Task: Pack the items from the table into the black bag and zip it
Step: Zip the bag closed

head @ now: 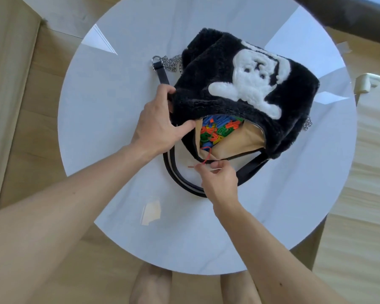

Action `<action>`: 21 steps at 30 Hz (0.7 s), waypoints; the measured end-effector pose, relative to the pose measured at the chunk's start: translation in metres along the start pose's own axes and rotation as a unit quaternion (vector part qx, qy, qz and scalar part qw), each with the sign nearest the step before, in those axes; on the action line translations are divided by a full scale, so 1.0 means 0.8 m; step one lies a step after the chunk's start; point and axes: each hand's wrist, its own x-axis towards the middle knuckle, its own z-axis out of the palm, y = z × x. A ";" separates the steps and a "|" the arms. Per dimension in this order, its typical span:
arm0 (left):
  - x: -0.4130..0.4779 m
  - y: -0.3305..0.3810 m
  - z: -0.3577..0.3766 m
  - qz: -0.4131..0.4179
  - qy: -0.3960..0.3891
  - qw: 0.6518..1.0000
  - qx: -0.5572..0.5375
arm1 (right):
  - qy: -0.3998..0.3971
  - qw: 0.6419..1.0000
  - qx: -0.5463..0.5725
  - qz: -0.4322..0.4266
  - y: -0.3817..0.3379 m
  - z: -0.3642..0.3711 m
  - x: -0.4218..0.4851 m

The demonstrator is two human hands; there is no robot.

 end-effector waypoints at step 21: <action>0.002 -0.022 -0.012 -0.040 -0.021 0.995 0.085 | -0.126 0.932 0.335 -0.061 -0.082 -0.038 -0.026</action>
